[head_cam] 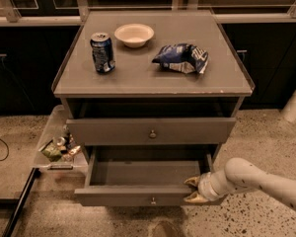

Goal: Open middle drawer

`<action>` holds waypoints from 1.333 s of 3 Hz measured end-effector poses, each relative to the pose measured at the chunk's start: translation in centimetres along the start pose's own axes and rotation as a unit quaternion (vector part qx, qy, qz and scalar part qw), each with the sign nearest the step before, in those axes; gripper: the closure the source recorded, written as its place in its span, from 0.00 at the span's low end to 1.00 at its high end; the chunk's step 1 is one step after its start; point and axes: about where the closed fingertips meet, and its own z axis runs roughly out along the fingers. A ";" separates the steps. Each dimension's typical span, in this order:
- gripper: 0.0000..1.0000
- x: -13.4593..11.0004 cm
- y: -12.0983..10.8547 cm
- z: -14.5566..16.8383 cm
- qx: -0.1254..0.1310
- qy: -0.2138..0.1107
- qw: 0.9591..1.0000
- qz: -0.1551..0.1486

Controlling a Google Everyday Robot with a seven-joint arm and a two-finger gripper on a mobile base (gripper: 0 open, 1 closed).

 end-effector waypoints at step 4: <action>0.60 -0.1 0.9 -0.1 -0.006 -0.009 1.000 0.002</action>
Offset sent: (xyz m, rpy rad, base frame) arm 0.0018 0.0064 0.0050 0.0010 0.0013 0.0041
